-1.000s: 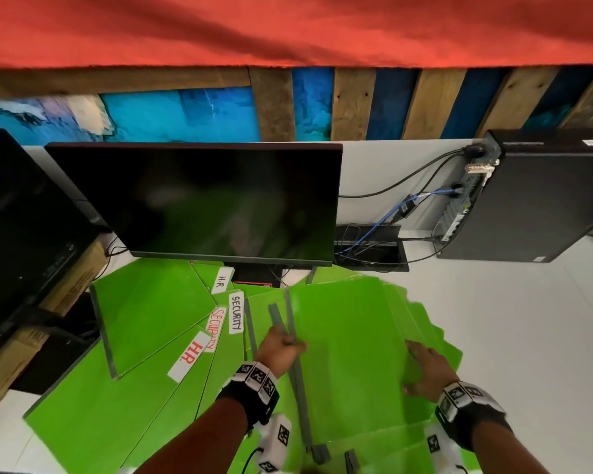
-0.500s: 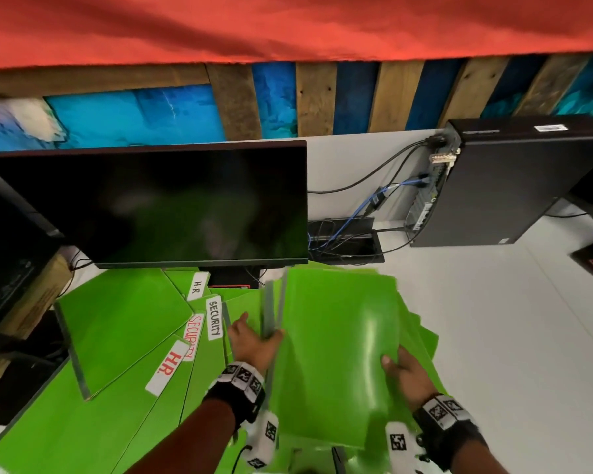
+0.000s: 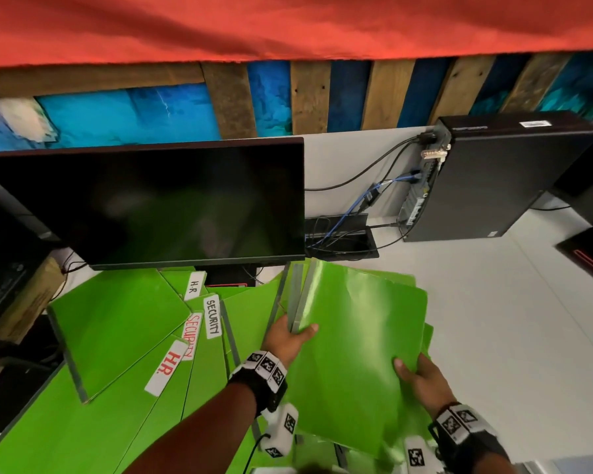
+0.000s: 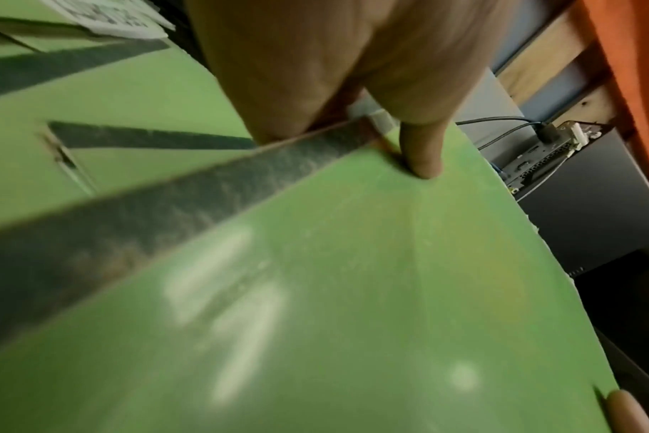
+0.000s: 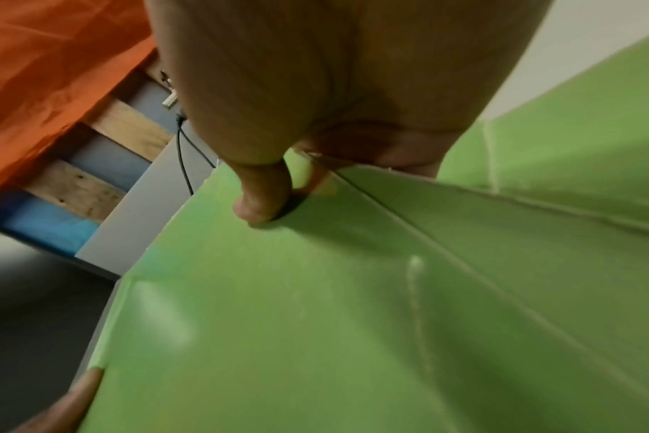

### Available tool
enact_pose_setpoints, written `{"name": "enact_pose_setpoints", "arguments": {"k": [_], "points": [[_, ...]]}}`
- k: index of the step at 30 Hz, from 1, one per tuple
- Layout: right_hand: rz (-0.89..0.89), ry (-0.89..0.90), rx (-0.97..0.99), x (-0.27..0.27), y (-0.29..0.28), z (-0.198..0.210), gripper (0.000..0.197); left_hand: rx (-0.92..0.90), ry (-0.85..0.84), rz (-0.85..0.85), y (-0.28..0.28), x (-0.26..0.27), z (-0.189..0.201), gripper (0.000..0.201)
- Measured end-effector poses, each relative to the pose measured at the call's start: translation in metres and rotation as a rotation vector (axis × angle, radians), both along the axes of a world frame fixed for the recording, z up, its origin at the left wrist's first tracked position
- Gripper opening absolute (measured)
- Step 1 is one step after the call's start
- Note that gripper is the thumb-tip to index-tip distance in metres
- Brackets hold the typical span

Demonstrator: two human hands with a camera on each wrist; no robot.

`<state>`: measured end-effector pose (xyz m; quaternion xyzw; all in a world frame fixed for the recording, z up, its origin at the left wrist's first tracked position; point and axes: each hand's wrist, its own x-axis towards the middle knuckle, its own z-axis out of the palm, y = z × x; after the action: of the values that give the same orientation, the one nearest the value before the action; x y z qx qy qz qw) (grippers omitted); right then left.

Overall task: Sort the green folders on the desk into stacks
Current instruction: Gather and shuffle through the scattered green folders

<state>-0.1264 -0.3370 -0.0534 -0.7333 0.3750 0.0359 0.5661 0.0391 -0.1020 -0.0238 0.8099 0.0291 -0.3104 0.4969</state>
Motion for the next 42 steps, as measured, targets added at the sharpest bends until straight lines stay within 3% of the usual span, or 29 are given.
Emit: {"name": "enact_pose_setpoints", "arguments": {"k": [1,4,7,10,13,18,20,25,30,36,38,42], "points": [[0.002,0.007,-0.036,-0.002,0.0,0.002,0.03,0.009,-0.013,-0.026,-0.004,-0.002,0.007,0.081],[-0.021,0.061,-0.128,-0.01,-0.005,0.001,0.035,0.019,-0.011,-0.072,-0.014,-0.012,0.015,0.054],[-0.114,0.085,-0.119,-0.013,-0.009,0.001,0.043,0.051,-0.059,-0.085,-0.025,-0.017,0.004,0.052],[-0.13,0.046,-0.068,-0.01,-0.014,0.011,0.044,0.08,-0.061,0.01,-0.032,-0.021,0.0,0.054],[-0.013,0.067,-0.107,-0.007,-0.018,0.018,0.044,-0.011,-0.019,0.13,-0.028,-0.021,-0.001,0.047],[0.177,0.127,-0.237,-0.001,-0.024,0.011,0.039,-0.045,-0.044,0.187,0.012,-0.005,-0.004,0.024],[0.256,0.214,-0.368,0.003,-0.029,0.002,0.051,-0.042,-0.036,0.297,0.035,0.001,-0.004,0.027],[0.212,0.41,-0.535,0.015,-0.028,-0.011,0.076,-0.047,-0.024,0.538,0.106,0.014,-0.012,0.018],[0.172,0.467,-0.413,0.022,-0.032,-0.018,0.082,-0.112,0.032,0.697,0.174,0.018,-0.015,0.007],[0.017,0.467,-0.237,0.016,-0.071,-0.008,0.047,-0.062,0.033,0.735,0.206,0.005,-0.017,0.007],[-0.066,0.44,-0.185,0.01,-0.081,-0.007,0.036,-0.022,0.043,0.737,0.208,0.004,-0.028,0.015],[-0.041,0.468,-0.144,0.007,-0.075,-0.001,0.05,0.03,0.051,0.714,0.211,0.009,-0.047,0.024]]}}
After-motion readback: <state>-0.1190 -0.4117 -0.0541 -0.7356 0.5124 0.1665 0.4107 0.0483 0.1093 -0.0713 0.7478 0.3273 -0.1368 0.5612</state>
